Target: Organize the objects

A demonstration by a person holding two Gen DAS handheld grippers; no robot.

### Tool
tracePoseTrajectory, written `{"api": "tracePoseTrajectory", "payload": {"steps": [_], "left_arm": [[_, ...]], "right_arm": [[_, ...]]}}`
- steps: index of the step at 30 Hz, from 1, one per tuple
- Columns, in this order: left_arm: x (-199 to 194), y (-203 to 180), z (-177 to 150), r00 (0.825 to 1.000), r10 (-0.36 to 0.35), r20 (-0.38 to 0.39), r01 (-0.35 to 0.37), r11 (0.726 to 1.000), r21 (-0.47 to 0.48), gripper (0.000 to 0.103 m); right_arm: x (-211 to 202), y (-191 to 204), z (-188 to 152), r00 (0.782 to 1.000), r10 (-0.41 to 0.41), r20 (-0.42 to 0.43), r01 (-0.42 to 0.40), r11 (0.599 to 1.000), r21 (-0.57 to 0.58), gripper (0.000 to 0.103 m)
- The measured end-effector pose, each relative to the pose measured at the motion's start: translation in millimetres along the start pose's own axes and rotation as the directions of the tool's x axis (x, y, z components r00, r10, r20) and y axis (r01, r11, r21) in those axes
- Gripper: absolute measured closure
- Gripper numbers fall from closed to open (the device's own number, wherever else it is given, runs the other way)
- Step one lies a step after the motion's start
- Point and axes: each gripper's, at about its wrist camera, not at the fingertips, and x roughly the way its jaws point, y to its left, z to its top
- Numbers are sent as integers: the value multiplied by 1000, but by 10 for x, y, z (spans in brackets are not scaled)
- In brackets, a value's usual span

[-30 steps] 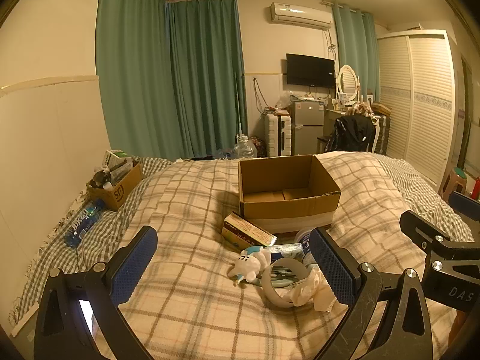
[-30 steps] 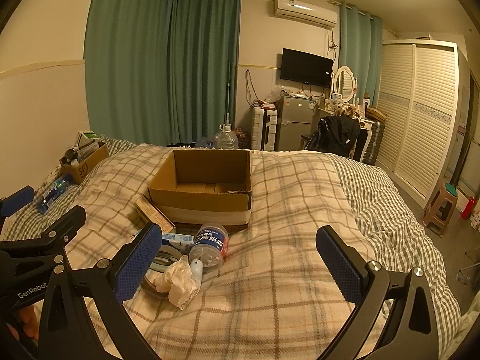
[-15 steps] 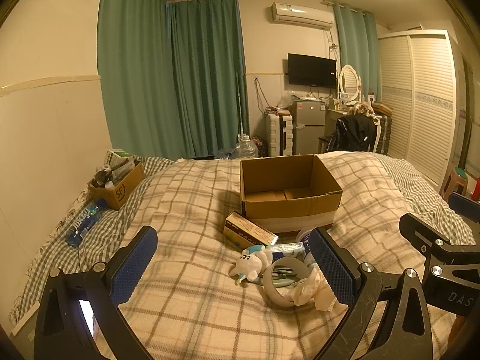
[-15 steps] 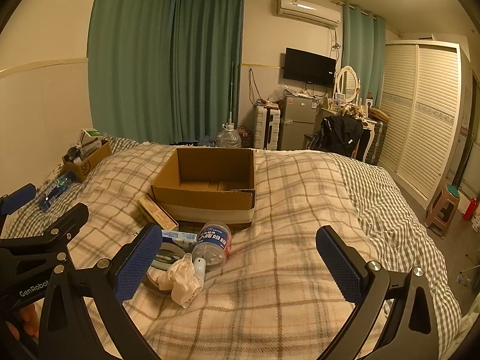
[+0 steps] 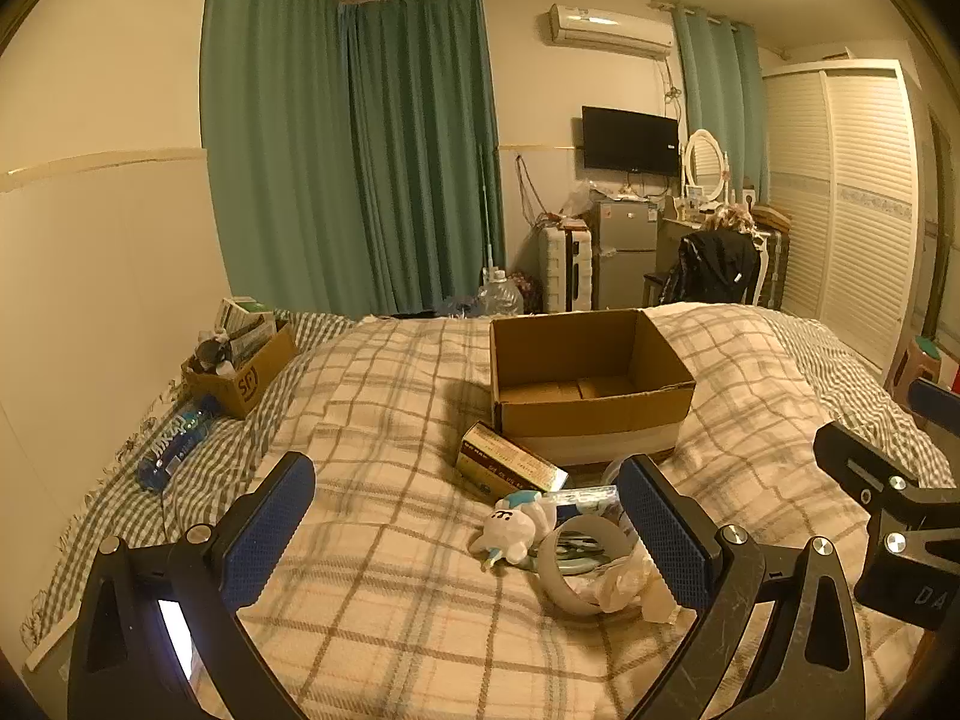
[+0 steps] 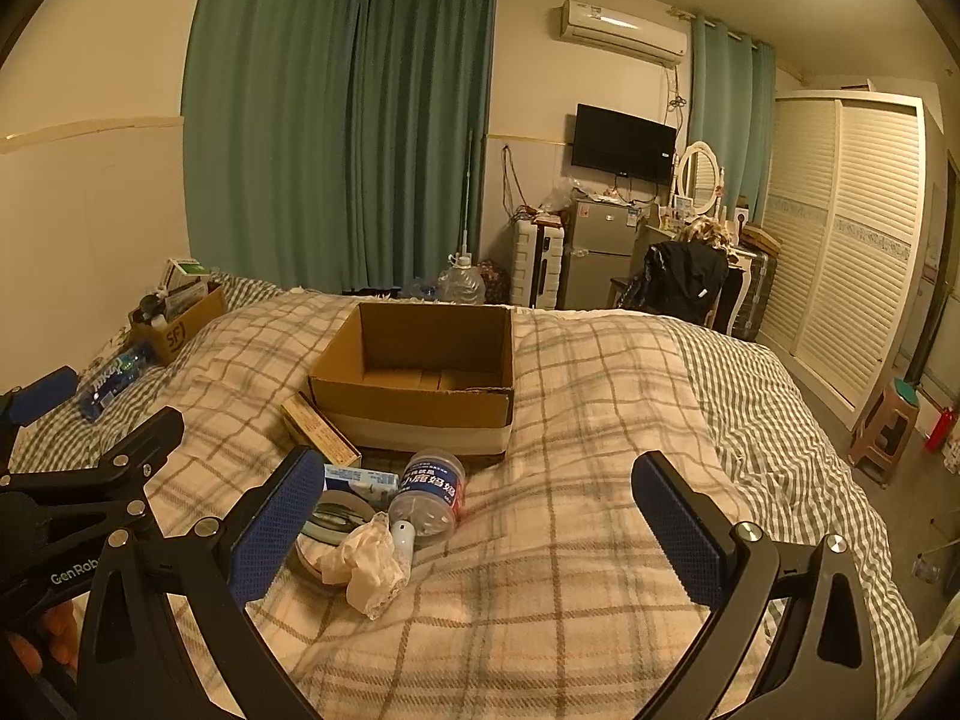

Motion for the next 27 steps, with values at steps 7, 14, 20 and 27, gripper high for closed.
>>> {"api": "tracePoseTrajectory", "payload": {"steps": [7, 14, 20, 27], "left_arm": [[295, 98, -146, 996, 41, -85, -42, 999, -5, 0], [601, 254, -337, 981, 74, -180, -80, 996, -27, 0], [746, 267, -451, 969, 46, -245, -55, 998, -33, 0], [949, -24, -514, 949, -2, -314, 12, 999, 31, 0]], "right_arm": [[368, 195, -146, 994, 31, -109, -36, 998, -46, 0], [1021, 499, -531, 931, 117, -346, -164, 980, -110, 22], [1364, 616, -724, 860, 150, -488, -230, 967, -109, 86], [1016, 462, -359, 924, 141, -356, -207, 966, -156, 93]]}}
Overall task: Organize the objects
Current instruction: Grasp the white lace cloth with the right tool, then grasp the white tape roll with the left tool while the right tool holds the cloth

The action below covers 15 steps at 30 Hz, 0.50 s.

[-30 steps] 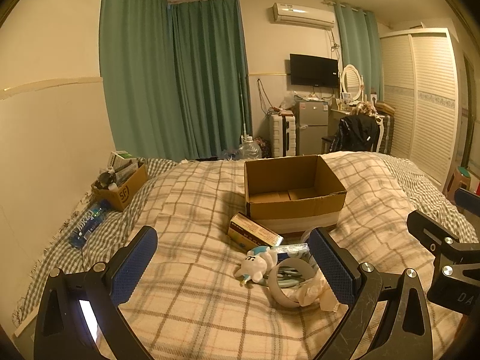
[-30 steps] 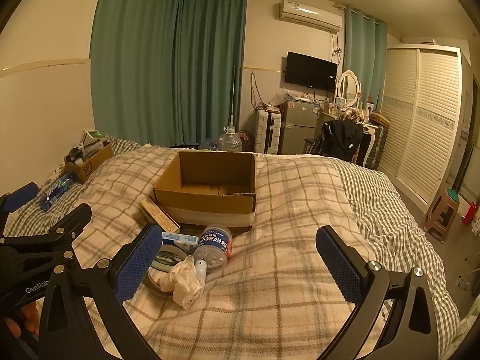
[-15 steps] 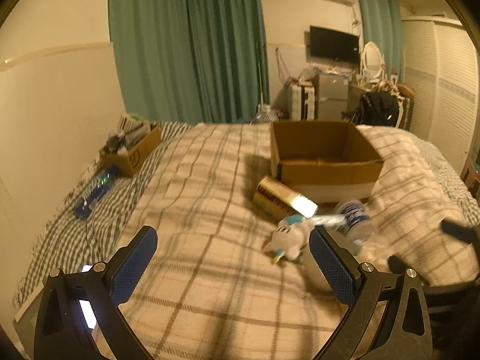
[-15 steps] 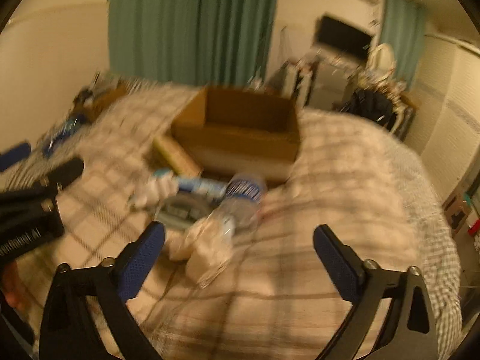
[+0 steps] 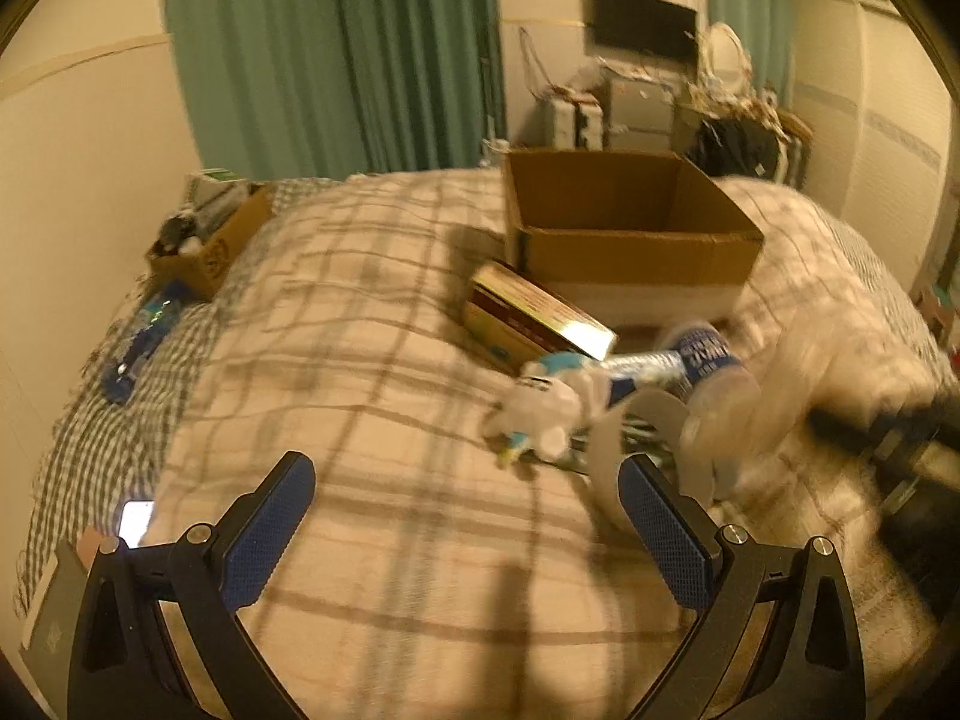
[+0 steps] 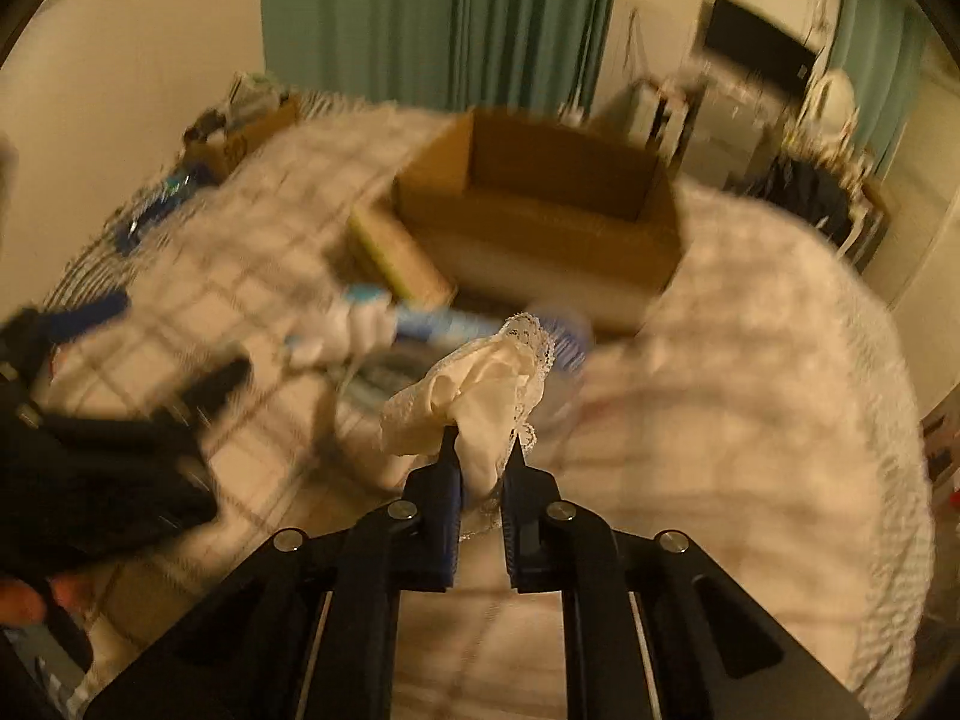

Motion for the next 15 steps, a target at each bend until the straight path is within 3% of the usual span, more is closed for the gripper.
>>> {"api": "tracePoseTrajectory", "payload": {"steps": [5, 7, 11, 13, 14, 15], "left_arm": [[258, -276, 1, 997, -14, -72, 19, 998, 67, 0], [333, -346, -3, 995, -32, -91, 39, 996, 77, 8], [511, -473, -37, 983, -86, -165, 104, 989, 102, 49], [556, -483, -42, 980, -98, -172, 116, 988, 97, 60], [572, -471, -41, 977, -114, -181, 131, 987, 90, 72], [587, -480, -39, 974, -128, -188, 146, 986, 83, 78]], "right_arm": [[-120, -300, 90, 999, -34, 38, 32, 998, 46, 93], [-57, -391, 50, 999, -30, 27, 28, 997, 72, 93], [128, -468, -23, 1000, -7, -22, 9, 994, 107, 93], [151, -504, -50, 1000, 5, -25, -2, 992, 122, 93], [146, -514, -58, 1000, 8, -23, -5, 992, 127, 92], [139, -510, -57, 1000, 8, -18, -6, 992, 129, 92]]}}
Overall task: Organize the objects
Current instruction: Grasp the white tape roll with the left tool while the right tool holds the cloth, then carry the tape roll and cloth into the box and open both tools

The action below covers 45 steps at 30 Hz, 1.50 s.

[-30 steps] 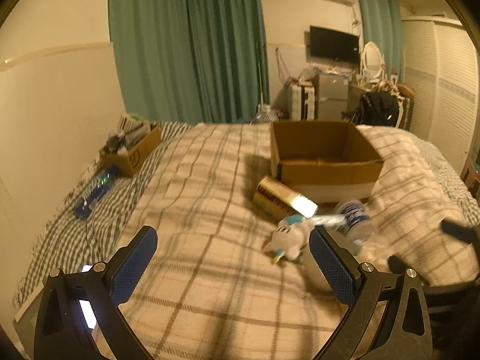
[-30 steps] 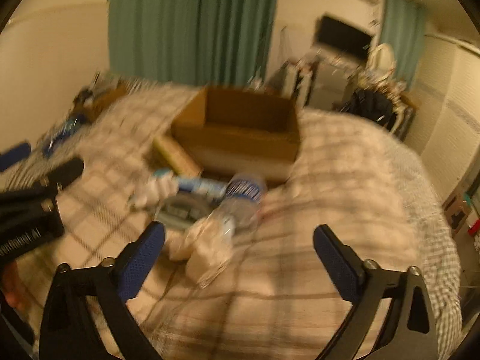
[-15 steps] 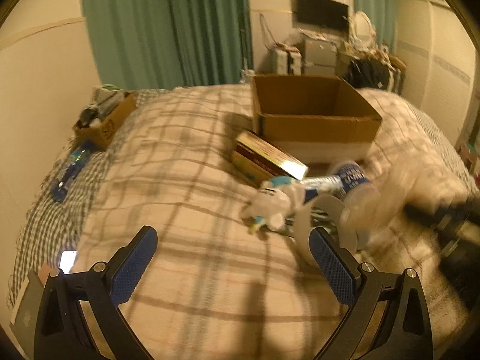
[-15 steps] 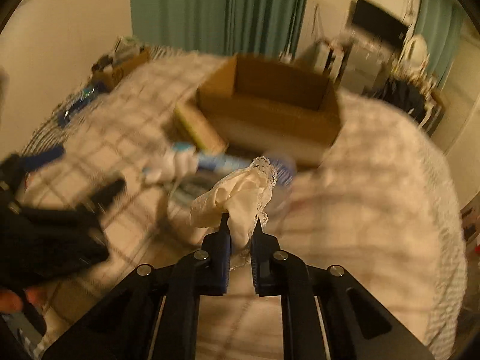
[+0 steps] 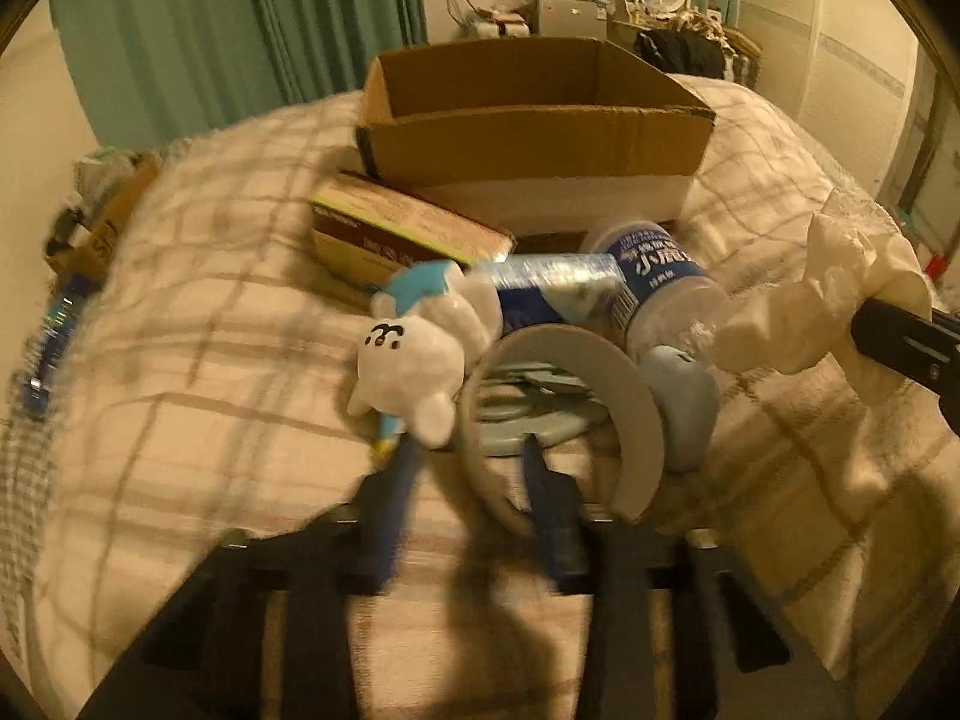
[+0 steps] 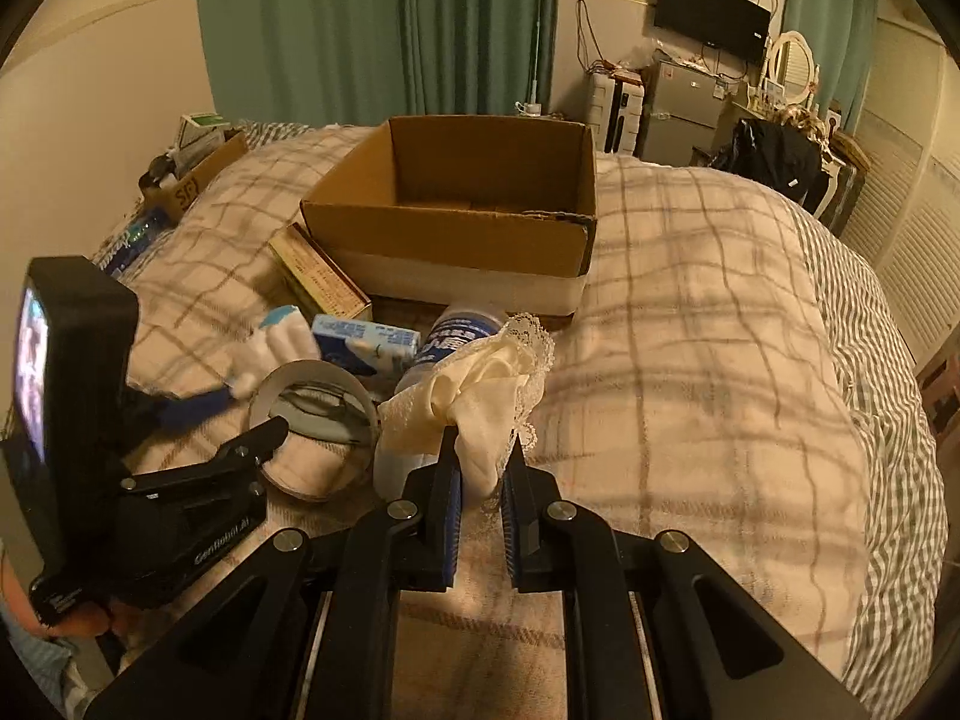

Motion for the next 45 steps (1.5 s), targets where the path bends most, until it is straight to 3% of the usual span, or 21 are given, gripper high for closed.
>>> {"api": "tracePoseTrajectory", "payload": {"steps": [1, 2, 5, 17, 20, 23, 29, 35, 39, 41, 45], "left_arm": [[-7, -2, -4, 1000, -3, 4, 3, 1000, -1, 80], [-28, -7, -13, 1000, 0, 11, 0, 1000, 3, 90], [-117, -31, -28, 999, -11, 31, 10, 1000, 18, 100], [-906, 169, 250, 980, -5, 200, 6, 1000, -6, 100], [-1113, 220, 462, 967, 5, 257, -8, 1000, 14, 100], [-1271, 245, 776, 947, 58, 315, -75, 996, 44, 100], [-1276, 416, 1408, 942, 38, 333, -41, 999, 0, 100], [-899, 543, 1991, 950, 31, 312, -20, 999, -41, 100], [-587, 489, 2243, 945, 64, 322, -60, 998, -21, 100], [-373, 474, 2302, 946, 70, 316, -70, 997, -13, 100], [115, 423, 2313, 967, 37, 252, -37, 999, -2, 100]], "right_arm": [[-6, 3, -1, 1000, 0, 3, 0, 1000, 1, 93], [-21, 5, 0, 1000, -2, 8, 2, 1000, 0, 93], [-78, 10, -16, 1000, -9, 27, 9, 1000, -4, 92], [-751, 37, 198, 985, -47, 166, 55, 997, -48, 93], [-913, 91, 410, 975, -86, 207, 107, 990, -92, 93], [-1019, 112, 717, 964, -96, 249, 130, 984, -124, 93], [-1048, 112, 1387, 951, -77, 301, 123, 983, -138, 93], [-683, 36, 2041, 953, -56, 299, 96, 988, -120, 93], [-251, -74, 2363, 962, -55, 268, 85, 991, -102, 93], [36, -135, 2452, 969, -51, 241, 74, 993, -90, 93], [673, -215, 2407, 986, -29, 165, 43, 996, -78, 93]]}}
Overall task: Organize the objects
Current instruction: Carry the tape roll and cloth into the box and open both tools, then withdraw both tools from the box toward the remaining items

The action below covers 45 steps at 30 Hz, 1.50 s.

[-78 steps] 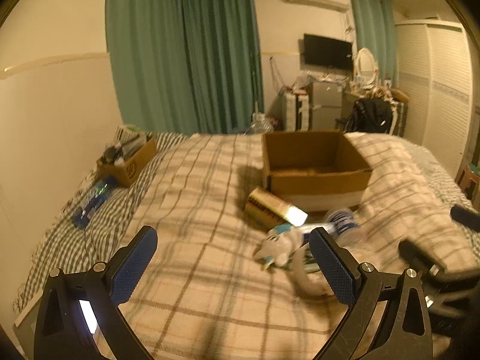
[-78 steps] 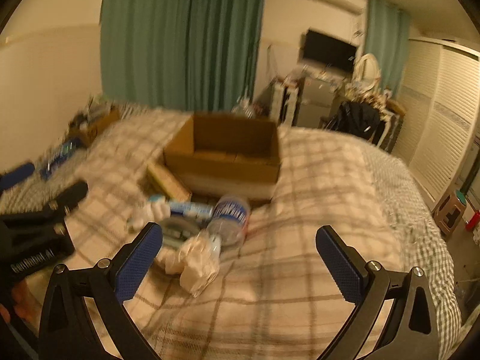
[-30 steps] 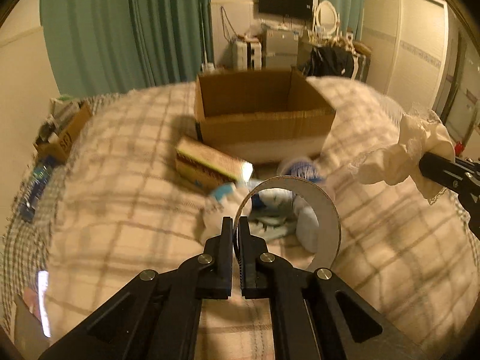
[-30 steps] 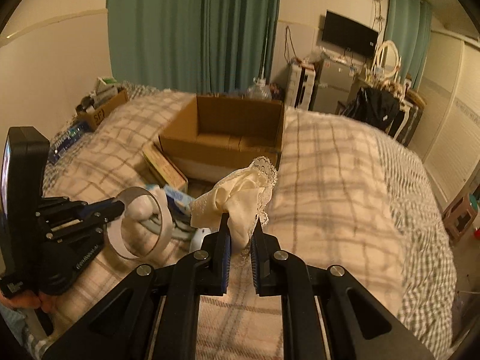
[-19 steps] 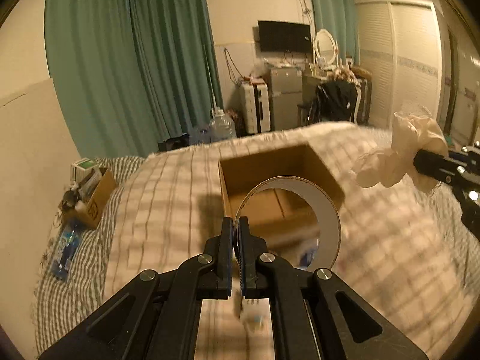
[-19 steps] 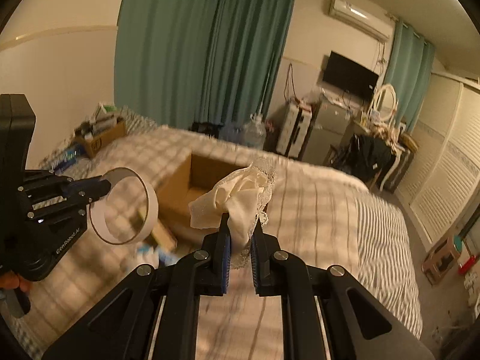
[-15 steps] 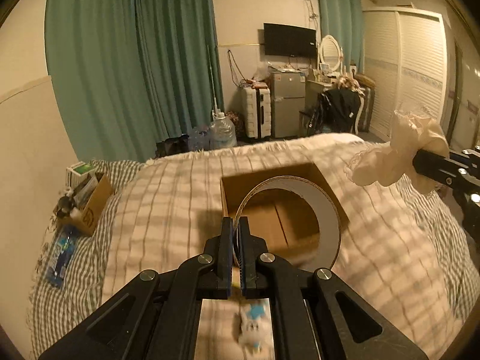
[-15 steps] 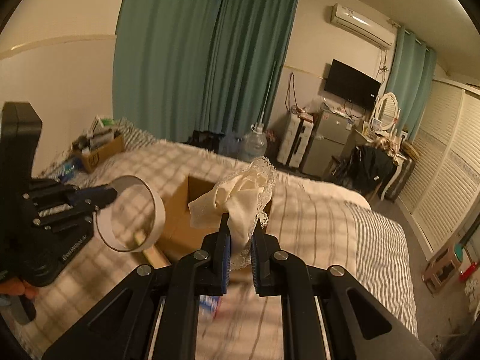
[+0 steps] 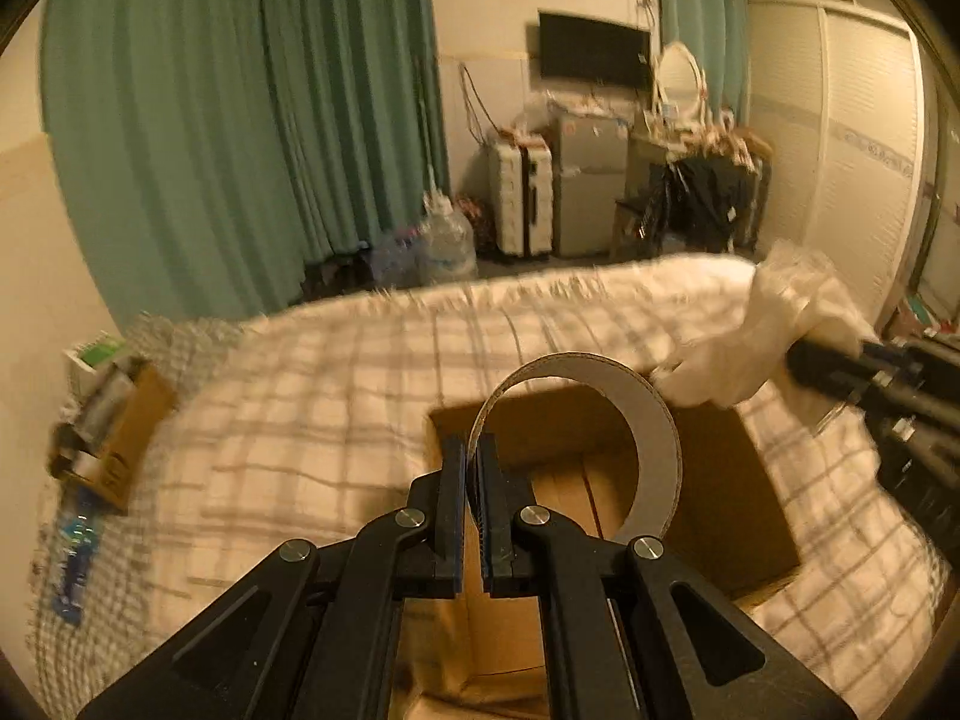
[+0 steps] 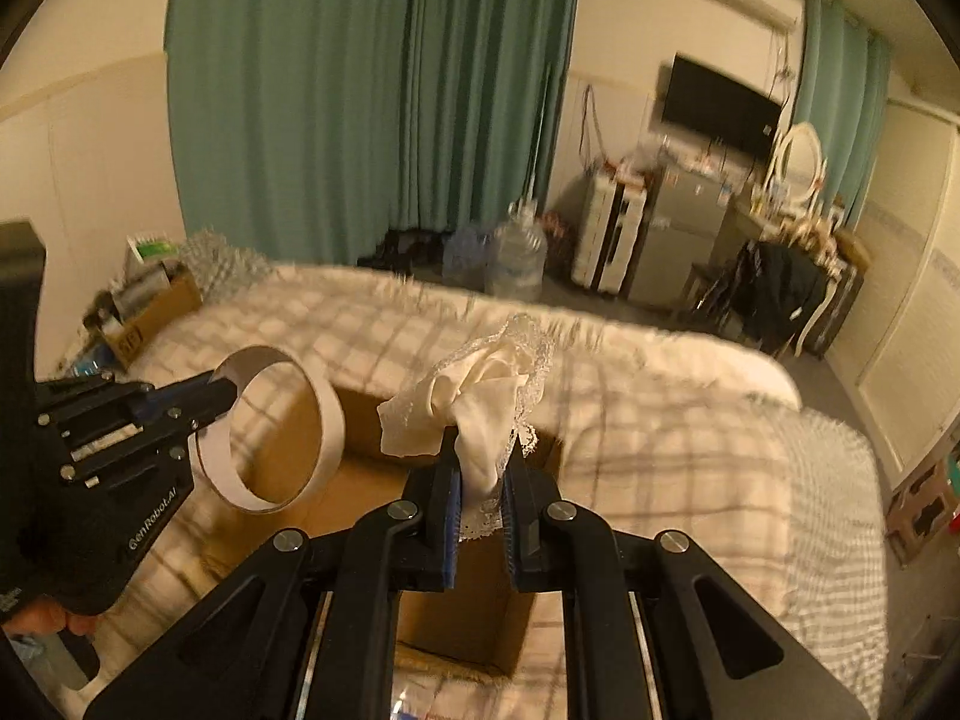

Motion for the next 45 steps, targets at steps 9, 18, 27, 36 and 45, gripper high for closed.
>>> {"api": "tracePoseTrajectory", "payload": {"steps": [9, 18, 27, 36, 45], "left_arm": [[645, -131, -139, 993, -37, -110, 38, 999, 7, 97], [267, -143, -257, 994, -13, -112, 16, 1000, 24, 27], [-633, 97, -387, 998, -48, -43, 47, 999, -22, 11], [-1515, 246, -508, 998, -51, 47, 52, 999, -13, 0], [-1719, 369, -1148, 996, 1, 85, 9, 994, -110, 0]], "right_arm": [[683, -138, -450, 996, 46, -82, -45, 999, 3, 93], [363, -187, -376, 999, 5, -32, -4, 1000, 29, 43], [-742, -147, -429, 997, -67, 48, 67, 998, 2, 34], [-1879, 57, -585, 979, -126, 161, 136, 989, -50, 23], [-2005, 347, -1173, 982, -94, 164, 91, 996, 24, 22]]}}
